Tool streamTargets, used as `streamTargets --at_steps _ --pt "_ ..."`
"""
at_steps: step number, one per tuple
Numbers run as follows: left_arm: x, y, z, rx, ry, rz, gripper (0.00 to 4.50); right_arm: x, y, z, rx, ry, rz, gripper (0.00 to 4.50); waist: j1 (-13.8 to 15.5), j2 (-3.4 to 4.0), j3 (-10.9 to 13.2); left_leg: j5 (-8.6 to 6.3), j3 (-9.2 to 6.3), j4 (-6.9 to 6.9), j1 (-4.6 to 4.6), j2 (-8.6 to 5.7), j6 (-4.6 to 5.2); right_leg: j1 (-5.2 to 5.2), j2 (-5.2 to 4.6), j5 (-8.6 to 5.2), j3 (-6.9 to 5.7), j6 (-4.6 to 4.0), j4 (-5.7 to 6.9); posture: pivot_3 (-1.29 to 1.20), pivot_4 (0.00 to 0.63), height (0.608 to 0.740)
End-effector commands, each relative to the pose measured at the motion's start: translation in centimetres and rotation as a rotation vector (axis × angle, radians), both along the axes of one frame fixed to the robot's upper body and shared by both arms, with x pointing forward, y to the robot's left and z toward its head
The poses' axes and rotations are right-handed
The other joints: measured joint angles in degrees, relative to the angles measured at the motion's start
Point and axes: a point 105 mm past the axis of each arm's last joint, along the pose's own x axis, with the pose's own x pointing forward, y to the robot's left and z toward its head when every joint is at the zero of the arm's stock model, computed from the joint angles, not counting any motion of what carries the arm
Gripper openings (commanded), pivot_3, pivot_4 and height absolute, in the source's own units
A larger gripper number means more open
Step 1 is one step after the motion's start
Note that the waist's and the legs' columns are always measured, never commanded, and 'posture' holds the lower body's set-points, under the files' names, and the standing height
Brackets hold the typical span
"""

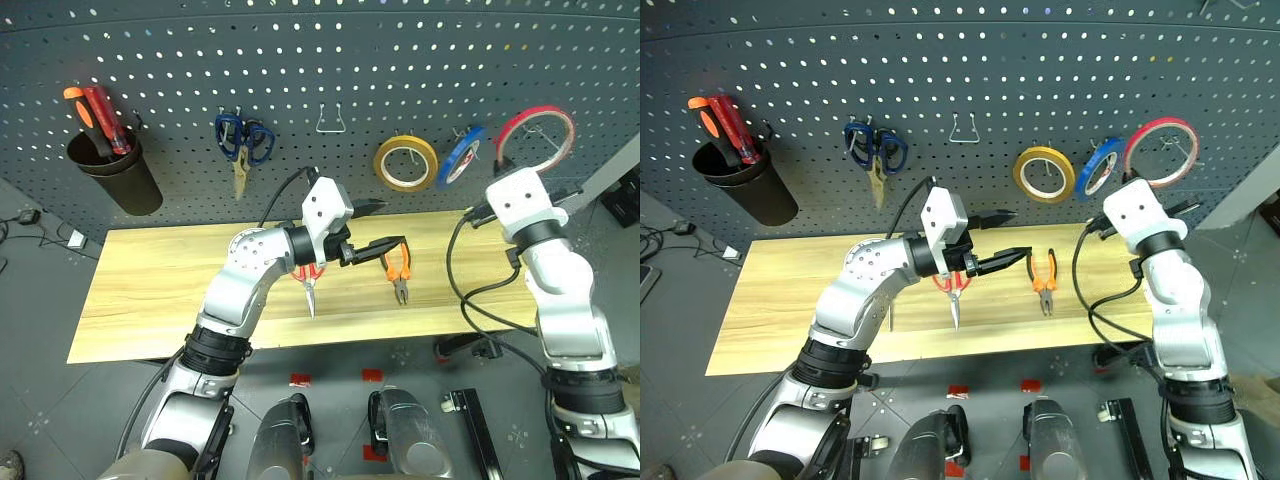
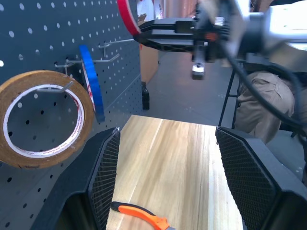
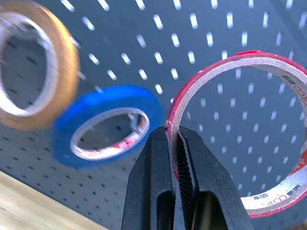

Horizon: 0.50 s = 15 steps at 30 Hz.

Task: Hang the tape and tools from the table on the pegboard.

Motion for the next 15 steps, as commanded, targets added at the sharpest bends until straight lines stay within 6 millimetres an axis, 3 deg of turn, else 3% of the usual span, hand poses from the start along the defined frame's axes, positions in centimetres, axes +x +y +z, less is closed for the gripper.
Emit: streamTargets --at_steps 1,9,15 --pt "-0.6 -1.3 1.5 -0.024 -0.058 -0.049 3.37 0.9 -3.7 1.4 0.124 -0.023 -0.066 0.05 0.02 0.0 0.0 -0.01 0.0 0.0 -0.01 0.0 0.01 0.0 -0.01 0.0 -0.01 0.0 -0.02 -0.31 0.261 0.74" --pt "-0.6 -2.2 1.4 -0.016 -0.062 -0.076 3.37 3.2 -6.4 0.8 0.39 0.072 -0.038 0.05 -1.14 0.0 0.0 -0.01 0.03 -0.02 0.01 0.01 0.02 0.01 0.01 0.0 0.01 -0.01 0.03 -0.31 0.261 0.74" --pt "-0.3 -2.2 1.4 -0.019 -0.062 -0.073 3.37 4.1 -4.7 -0.2 0.471 0.164 0.108 0.05 -1.53 0.01 0.0 -0.01 0.03 -0.02 0.04 0.05 0.02 0.01 0.04 0.0 0.02 -0.01 0.06 -0.31 0.262 0.74"
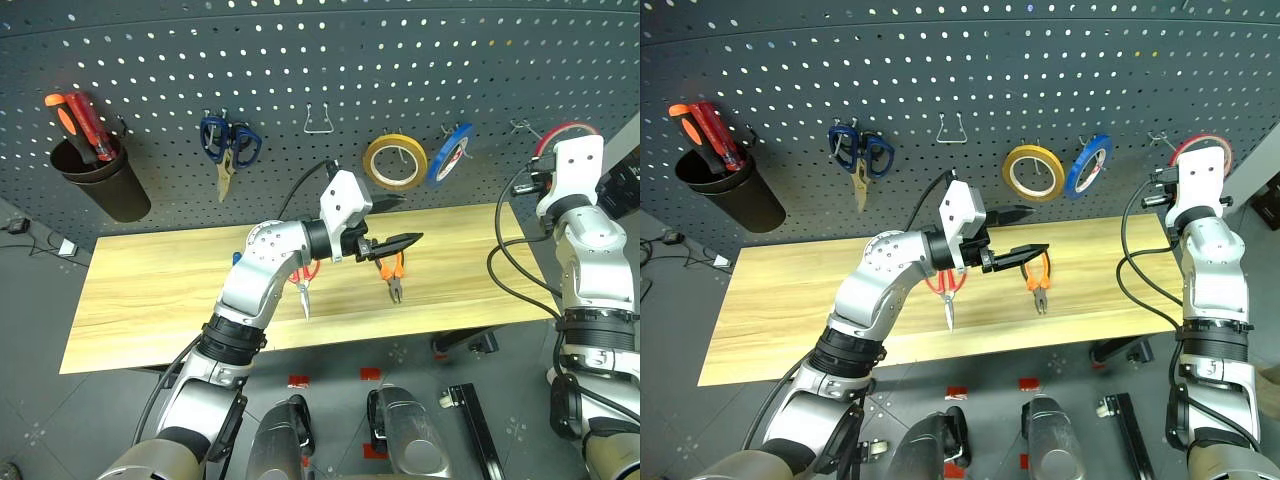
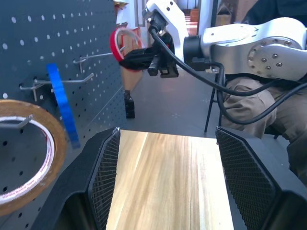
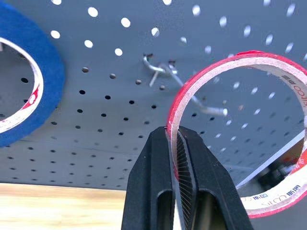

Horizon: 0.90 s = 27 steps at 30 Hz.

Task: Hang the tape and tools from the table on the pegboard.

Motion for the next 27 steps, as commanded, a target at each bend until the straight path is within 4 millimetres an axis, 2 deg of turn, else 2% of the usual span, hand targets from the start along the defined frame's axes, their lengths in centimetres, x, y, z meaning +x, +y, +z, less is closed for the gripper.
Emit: streamTargets --at_steps 1,4,9,15,20,22,23,27 --pt "-0.3 -0.5 1.0 -0.017 -0.042 -0.022 3.37 0.2 1.5 1.0 0.046 -0.016 0.124 0.05 0.0 0.0 0.0 0.0 0.0 0.0 0.0 -0.01 0.0 0.0 0.0 0.0 0.0 0.0 0.0 -0.31 0.262 0.74" --pt "0.0 -0.6 1.0 -0.023 -0.039 -0.015 3.37 0.7 2.7 0.7 0.065 -0.008 0.174 0.05 -0.04 0.0 0.0 0.0 0.03 0.01 -0.01 -0.02 0.01 0.0 -0.02 0.0 0.03 0.0 0.0 -0.31 0.262 0.74" --pt "0.4 -0.4 0.9 -0.04 -0.019 0.008 3.37 1.3 3.1 0.9 0.086 -0.037 0.158 0.05 0.04 0.0 0.0 0.0 0.0 0.03 -0.01 -0.02 0.01 0.0 -0.02 0.01 0.01 0.0 0.02 -0.3 0.259 0.74" --pt "0.8 0.6 0.0 -0.012 -0.012 0.052 3.37 1.3 1.9 0.0 0.046 -0.026 0.045 1.88 0.11 0.0 0.0 0.0 0.01 0.03 -0.02 -0.02 0.01 0.0 -0.04 0.01 0.01 0.0 0.01 -0.3 0.257 0.74" --pt "1.2 2.9 -1.8 0.045 0.022 0.118 3.37 0.1 1.6 -2.0 0.001 0.02 -0.035 3.61 0.13 0.02 -0.01 0.0 0.01 0.02 -0.01 0.0 0.0 -0.01 -0.03 0.0 0.02 0.0 0.03 -0.29 0.258 0.74" --pt "1.2 4.4 -2.9 0.084 0.041 0.15 3.37 -0.8 2.8 -3.5 -0.012 0.078 -0.021 4.32 0.13 0.02 -0.01 0.0 0.01 0.01 -0.01 0.0 0.0 -0.01 -0.04 0.0 0.03 0.0 0.03 -0.29 0.268 0.74" --pt "1.1 5.6 -3.6 0.109 0.06 0.171 3.37 -1.6 4.0 -4.7 0.001 0.127 0.006 4.46 0.05 0.02 -0.01 0.0 0.01 0.01 0.0 0.02 0.0 -0.01 -0.03 0.0 0.04 0.0 0.03 -0.29 0.268 0.74" --pt "0.3 9.5 -5.3 0.166 0.138 0.237 3.37 -4.9 9.3 -8.2 0.125 0.305 0.119 4.46 -0.08 0.04 0.0 0.01 -0.01 -0.04 0.04 0.11 -0.02 -0.06 0.02 -0.03 0.08 -0.04 0.09 -0.29 0.279 0.74"
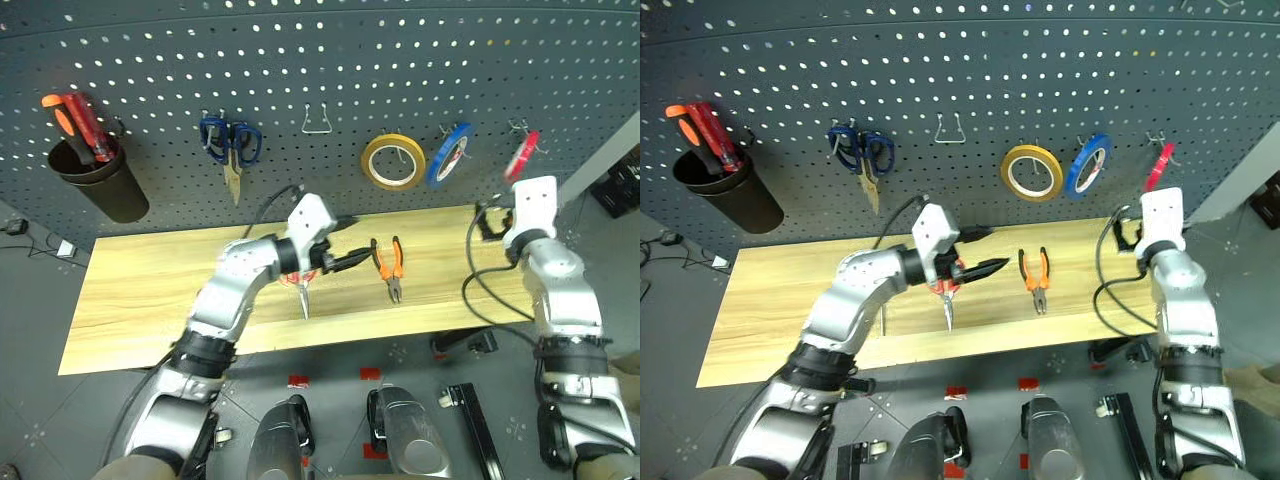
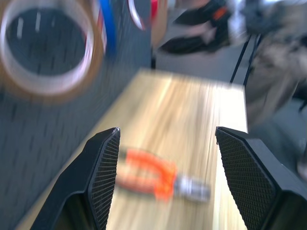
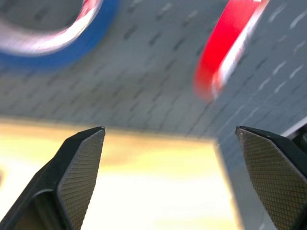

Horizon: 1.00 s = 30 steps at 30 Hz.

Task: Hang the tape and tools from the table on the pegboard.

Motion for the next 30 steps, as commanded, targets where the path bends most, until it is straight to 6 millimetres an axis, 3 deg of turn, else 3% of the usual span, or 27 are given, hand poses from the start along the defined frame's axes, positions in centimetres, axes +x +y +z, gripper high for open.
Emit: streamTargets --at_steps 1,5,9,15,20,30 --pt "-1.1 2.6 0.7 0.022 -0.005 0.02 3.37 -2.7 5.1 -0.3 0.102 0.076 0.102 4.46 0.04 0.01 0.01 0.01 -0.02 0.0 -0.01 0.0 -0.02 -0.03 -0.01 0.0 0.0 -0.01 0.02 -0.28 0.284 0.74" --pt "-2.1 6.1 -1.1 0.16 0.036 0.06 3.37 -4.8 10.3 -2.0 0.231 0.213 0.186 4.46 0.32 0.04 0.03 0.01 -0.05 0.01 -0.03 -0.05 -0.02 -0.05 -0.08 0.0 0.0 -0.02 0.03 -0.27 0.299 0.74" --pt "-2.6 9.3 -2.9 0.276 0.056 0.117 3.37 -5.0 13.0 -3.4 0.254 0.308 0.212 4.46 0.63 0.01 0.07 -0.01 -0.1 -0.02 -0.04 -0.07 -0.01 -0.04 -0.1 0.01 -0.05 -0.03 0.0 -0.25 0.312 0.74" --pt "-2.8 10.7 -3.1 0.306 0.047 0.144 3.37 -2.8 12.6 -5.4 0.116 0.342 0.157 4.46 1.08 -0.01 0.12 -0.02 -0.07 -0.08 -0.24 -0.1 0.0 -0.26 -0.12 0.01 -0.05 -0.04 -0.04 -0.23 0.315 0.74" --pt "-3.1 10.0 -3.0 0.303 0.041 0.107 3.37 -0.4 12.8 -6.7 0.118 0.378 0.112 4.46 0.79 0.0 0.15 -0.01 -0.02 -0.14 -0.26 -0.07 -0.01 -0.37 -0.11 -0.03 -0.05 -0.1 0.0 -0.22 0.318 0.74" --pt "-3.7 8.8 -2.6 0.296 0.033 0.077 3.37 2.7 12.8 -7.6 0.172 0.441 0.059 4.46 0.71 0.05 0.62 0.0 0.08 -0.12 -0.64 -0.07 -0.02 -0.79 -0.11 -0.02 0.0 -0.11 0.02 -0.18 0.34 0.74"
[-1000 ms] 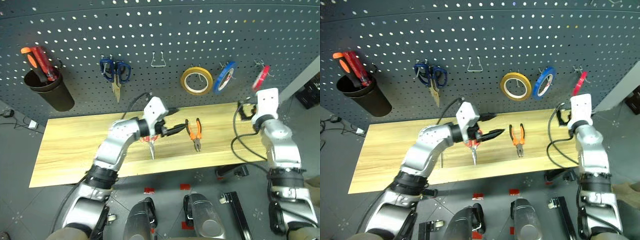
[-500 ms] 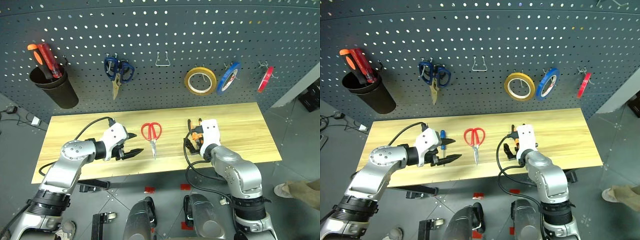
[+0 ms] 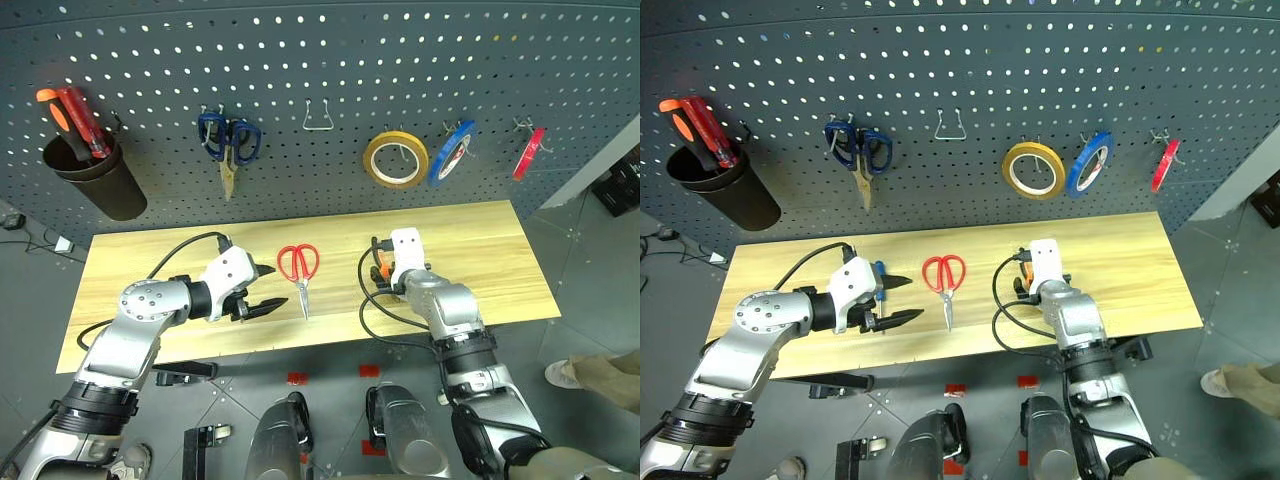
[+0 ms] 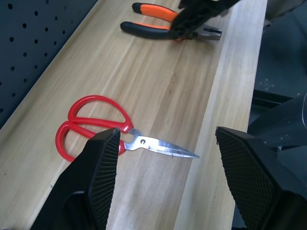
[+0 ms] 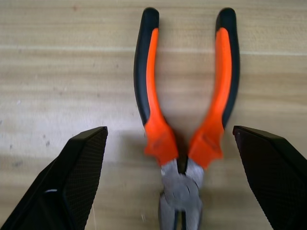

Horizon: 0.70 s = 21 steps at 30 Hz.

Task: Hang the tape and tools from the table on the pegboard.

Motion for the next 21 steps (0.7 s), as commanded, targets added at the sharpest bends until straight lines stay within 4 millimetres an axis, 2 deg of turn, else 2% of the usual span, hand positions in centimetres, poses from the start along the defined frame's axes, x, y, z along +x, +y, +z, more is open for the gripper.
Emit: streamTargets --at_steps 1,5,6,8,12,13,21 --pt "-0.3 -0.5 0.9 -0.013 -0.031 -0.016 3.37 0.7 -0.2 -0.2 -0.011 -0.005 -0.004 4.46 0.11 0.0 0.08 0.0 -0.01 0.0 0.0 0.0 0.0 0.0 0.0 0.0 -0.01 0.0 0.0 -0.18 0.34 0.74" --pt "-0.4 -0.6 0.7 -0.018 -0.027 -0.013 3.37 0.9 0.0 -0.7 -0.031 0.017 0.022 4.46 0.09 0.01 0.1 0.0 0.0 0.0 0.0 0.01 0.0 0.0 0.0 0.0 0.0 0.0 0.0 -0.18 0.343 0.74" --pt "-0.4 -0.7 0.7 -0.021 -0.027 -0.012 3.37 0.9 0.0 -1.0 -0.037 0.031 0.026 4.3 0.09 0.01 0.1 0.0 0.0 0.0 0.0 0.01 0.0 0.0 0.0 0.0 0.0 0.0 0.01 -0.18 0.343 0.74" --pt "-0.3 -0.8 0.7 -0.031 -0.034 -0.002 3.37 0.9 -0.1 -1.3 -0.045 0.044 0.025 3.87 0.09 0.01 0.1 0.0 0.0 0.01 0.01 0.02 0.0 0.01 0.0 0.0 0.0 0.0 0.02 -0.18 0.342 0.74" --pt "-0.3 -1.0 0.7 -0.049 -0.038 0.004 3.37 1.1 -0.1 -1.1 -0.054 0.034 0.027 2.52 0.02 0.0 0.1 0.0 0.0 0.03 0.01 0.02 0.0 0.02 0.0 0.0 0.01 0.0 0.02 -0.19 0.338 0.74" --pt "-0.3 -1.0 0.6 -0.05 -0.04 0.006 3.37 1.1 -0.2 -1.1 -0.056 0.033 0.026 2.38 -0.01 0.0 0.1 0.0 0.0 0.03 0.02 0.04 0.0 0.02 0.01 0.0 0.01 0.0 0.03 -0.19 0.337 0.74" --pt "-0.2 -1.1 0.6 -0.061 -0.051 0.019 3.37 1.0 0.0 -0.7 -0.046 0.017 0.044 2.37 -0.02 0.0 0.1 0.0 0.0 0.02 0.02 0.05 0.0 0.02 0.01 0.01 0.01 0.0 0.03 -0.19 0.335 0.74"
